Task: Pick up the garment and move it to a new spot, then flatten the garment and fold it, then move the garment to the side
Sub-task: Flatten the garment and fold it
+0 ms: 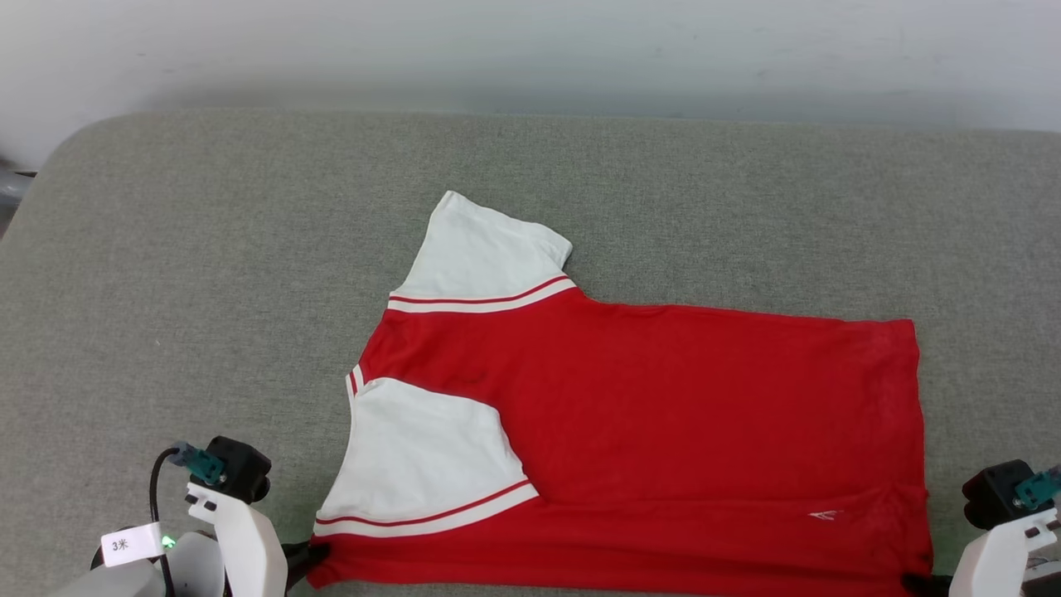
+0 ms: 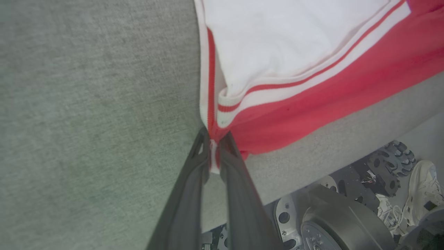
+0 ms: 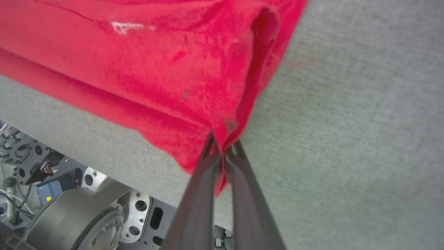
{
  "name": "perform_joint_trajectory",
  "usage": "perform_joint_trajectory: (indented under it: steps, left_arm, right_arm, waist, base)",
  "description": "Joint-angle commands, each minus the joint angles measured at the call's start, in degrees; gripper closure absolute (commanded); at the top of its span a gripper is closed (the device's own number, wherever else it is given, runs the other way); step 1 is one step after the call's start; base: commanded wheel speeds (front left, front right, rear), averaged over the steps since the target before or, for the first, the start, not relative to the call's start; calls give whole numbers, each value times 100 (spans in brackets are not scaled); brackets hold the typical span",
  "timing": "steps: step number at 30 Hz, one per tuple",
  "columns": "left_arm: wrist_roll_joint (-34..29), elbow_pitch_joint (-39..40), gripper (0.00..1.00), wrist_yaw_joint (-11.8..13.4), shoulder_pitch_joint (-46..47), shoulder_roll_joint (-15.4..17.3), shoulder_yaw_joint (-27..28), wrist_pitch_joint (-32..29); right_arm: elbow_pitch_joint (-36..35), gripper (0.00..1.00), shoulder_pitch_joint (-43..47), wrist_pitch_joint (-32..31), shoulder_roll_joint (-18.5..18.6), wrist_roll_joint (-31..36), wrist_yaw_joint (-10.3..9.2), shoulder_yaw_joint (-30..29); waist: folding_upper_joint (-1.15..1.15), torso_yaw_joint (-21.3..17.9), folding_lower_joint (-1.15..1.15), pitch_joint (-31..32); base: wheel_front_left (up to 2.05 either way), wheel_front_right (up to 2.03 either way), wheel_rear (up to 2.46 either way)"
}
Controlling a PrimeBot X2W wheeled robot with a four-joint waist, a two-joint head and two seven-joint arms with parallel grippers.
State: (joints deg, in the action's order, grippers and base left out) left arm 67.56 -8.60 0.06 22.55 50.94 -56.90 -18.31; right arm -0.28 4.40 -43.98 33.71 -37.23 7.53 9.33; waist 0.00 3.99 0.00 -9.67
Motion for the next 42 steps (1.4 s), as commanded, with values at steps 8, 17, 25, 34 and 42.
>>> perform_joint_trajectory:
  steps: [8,17,25,34,42]
  left_arm:
    - [-240,-74,0,49,183,98,151,318]
    - [-677,84,0,312,838,258,615,858]
    - [-824,-255,0,213,1823,26,950,856]
    - [-578,-774,0,-288,3191,-151,977,-443]
    - [-363,-1094,0,-505,4316,-298,759,-2133]
  right_arm:
    - [-184,0,-139,707,-426,233,-7,-344]
    - [-814,0,-697,2510,-1514,1134,-7,-1070]
    - [-1227,0,-985,3647,-2117,2021,-6,-1010]
    - [-1517,0,-1208,3942,-2366,2489,-7,-733]
    - [-1583,0,-1438,3974,-2453,2631,-7,-647]
  waist:
    - [0,14,0,145]
    - [0,-144,0,99]
    - [0,-488,0,-365]
    - [0,-910,0,-1188]
    - [0,-1145,0,-1817]
  base:
    - [0,0,0]
    - [0,0,0]
    - [0,0,0]
    - [0,0,0]
    - [0,0,0]
